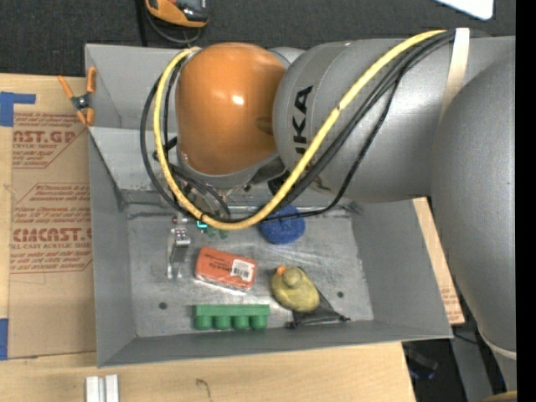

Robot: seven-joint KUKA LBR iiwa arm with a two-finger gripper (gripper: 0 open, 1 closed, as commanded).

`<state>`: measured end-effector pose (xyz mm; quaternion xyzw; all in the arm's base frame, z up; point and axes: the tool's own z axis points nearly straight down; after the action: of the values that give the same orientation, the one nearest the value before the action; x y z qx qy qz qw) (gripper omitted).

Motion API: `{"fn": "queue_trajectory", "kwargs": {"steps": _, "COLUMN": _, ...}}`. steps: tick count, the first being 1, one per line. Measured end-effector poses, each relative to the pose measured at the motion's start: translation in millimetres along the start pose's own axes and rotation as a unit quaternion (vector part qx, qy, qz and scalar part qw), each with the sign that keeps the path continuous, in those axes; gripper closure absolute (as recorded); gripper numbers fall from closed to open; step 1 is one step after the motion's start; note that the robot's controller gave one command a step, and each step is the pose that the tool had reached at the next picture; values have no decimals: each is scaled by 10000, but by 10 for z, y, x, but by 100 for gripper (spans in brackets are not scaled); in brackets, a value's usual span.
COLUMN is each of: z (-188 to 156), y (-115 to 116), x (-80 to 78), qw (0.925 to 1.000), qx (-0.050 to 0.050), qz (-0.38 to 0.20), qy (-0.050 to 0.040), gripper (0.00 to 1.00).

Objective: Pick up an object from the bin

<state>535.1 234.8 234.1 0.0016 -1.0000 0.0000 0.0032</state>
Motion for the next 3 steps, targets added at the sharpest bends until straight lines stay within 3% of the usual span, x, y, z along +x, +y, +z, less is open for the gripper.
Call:
{"fn": "queue_trajectory", "kwargs": {"steps": 1, "z": -44, "y": -12, "x": -20, "qw": 10000, "qx": -8, "qz": 11, "qy": -38, "gripper": 0}}
{"fn": "queue_trajectory", "kwargs": {"steps": 2, "z": 398, "y": -182, "x": 188, "qw": 9998, "qx": -20, "qz": 175, "qy": -66, "gripper": 0}}
{"fn": "queue_trajectory", "kwargs": {"steps": 3, "z": 712, "y": -596, "x": 319, "qw": 9939, "qx": 0, "qz": 1099, "qy": -11, "gripper": 0}}
